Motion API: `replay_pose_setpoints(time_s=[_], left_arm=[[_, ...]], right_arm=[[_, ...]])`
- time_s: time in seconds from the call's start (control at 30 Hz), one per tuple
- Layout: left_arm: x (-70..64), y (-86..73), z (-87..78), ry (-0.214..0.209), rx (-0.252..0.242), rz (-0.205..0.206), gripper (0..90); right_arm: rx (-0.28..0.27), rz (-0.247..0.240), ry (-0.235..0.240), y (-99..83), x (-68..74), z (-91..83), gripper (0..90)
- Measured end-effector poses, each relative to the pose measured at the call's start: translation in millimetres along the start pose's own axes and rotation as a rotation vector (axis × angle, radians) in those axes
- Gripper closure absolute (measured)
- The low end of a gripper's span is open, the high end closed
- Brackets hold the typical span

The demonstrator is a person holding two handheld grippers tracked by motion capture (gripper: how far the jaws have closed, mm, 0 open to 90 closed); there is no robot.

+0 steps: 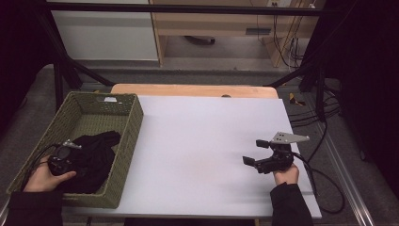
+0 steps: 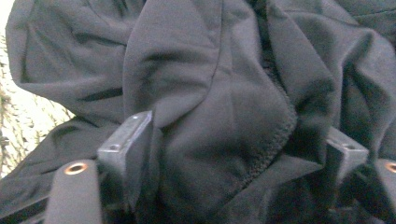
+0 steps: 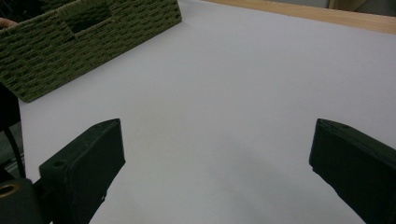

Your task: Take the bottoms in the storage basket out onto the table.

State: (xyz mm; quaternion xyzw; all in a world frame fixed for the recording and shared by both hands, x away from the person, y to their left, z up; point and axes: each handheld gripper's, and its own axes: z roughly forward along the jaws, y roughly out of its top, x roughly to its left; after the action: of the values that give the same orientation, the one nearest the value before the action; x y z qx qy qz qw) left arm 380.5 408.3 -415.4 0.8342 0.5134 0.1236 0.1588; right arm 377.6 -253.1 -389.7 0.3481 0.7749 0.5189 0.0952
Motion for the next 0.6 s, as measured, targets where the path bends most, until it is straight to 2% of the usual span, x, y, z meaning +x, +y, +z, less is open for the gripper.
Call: replay_pose_setpoints(time_s=[0.13, 0.2, 0.37, 0.47, 0.6], left_arm=[[0.4, -0.5, -1.6, -0.004, -0.009, -0.011, 32.4], [1.4, -1.2, -3.1, -0.015, -0.024, -0.018, 40.7], [0.1, -1.5, -4.5, -0.016, -0.039, -0.006, 51.4], [0.8, -1.8, -5.2, -0.007, -0.045, -0.010, 64.6], [-0.5, -1.7, -5.4, -0.006, -0.045, 0.000, 68.1]], right_arm=[[0.001, 0.001, 0.003, -0.1, 0.3, 0.6, 4.0], [0.001, 0.002, 0.003, -0.1, 0.3, 0.5, 4.0], [-0.001, 0.001, 0.001, 0.1, -0.1, -0.3, 4.0], [0.000, 0.001, 0.002, 0.0, 0.1, 0.0, 4.0], [0.000, 0.000, 0.003, 0.1, 0.0, -0.4, 4.0]])
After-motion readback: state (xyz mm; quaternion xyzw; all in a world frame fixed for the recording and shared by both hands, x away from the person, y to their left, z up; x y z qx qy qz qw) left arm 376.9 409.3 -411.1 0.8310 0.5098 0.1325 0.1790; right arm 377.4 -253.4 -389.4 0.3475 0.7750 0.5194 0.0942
